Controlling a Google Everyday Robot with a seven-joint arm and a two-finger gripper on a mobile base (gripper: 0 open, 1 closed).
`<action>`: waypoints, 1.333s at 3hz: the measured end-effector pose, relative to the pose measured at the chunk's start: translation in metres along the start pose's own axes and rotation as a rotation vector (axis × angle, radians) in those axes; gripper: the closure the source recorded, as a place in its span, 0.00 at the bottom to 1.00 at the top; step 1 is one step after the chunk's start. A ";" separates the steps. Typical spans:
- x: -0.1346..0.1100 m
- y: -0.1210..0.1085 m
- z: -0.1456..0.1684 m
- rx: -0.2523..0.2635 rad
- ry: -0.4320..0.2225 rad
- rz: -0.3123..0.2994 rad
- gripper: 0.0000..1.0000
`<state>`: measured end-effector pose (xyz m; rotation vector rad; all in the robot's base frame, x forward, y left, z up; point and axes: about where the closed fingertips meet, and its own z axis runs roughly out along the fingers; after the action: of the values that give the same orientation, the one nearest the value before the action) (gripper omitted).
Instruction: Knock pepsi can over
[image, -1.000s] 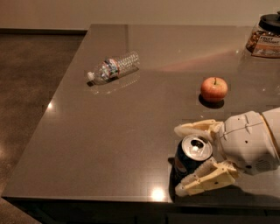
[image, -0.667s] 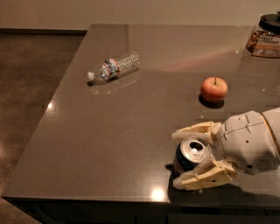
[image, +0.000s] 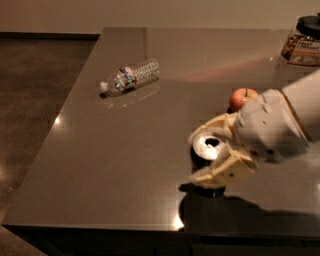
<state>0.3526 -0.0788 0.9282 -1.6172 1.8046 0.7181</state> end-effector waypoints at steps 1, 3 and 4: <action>-0.025 -0.032 -0.002 -0.008 0.189 -0.010 1.00; -0.040 -0.077 0.008 -0.013 0.400 -0.019 1.00; -0.041 -0.092 0.017 0.006 0.462 -0.034 1.00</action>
Offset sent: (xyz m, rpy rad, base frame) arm 0.0844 0.0198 0.0350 -0.4384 0.0500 0.0233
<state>0.4488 -0.0488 0.9471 -1.9195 2.0808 0.3361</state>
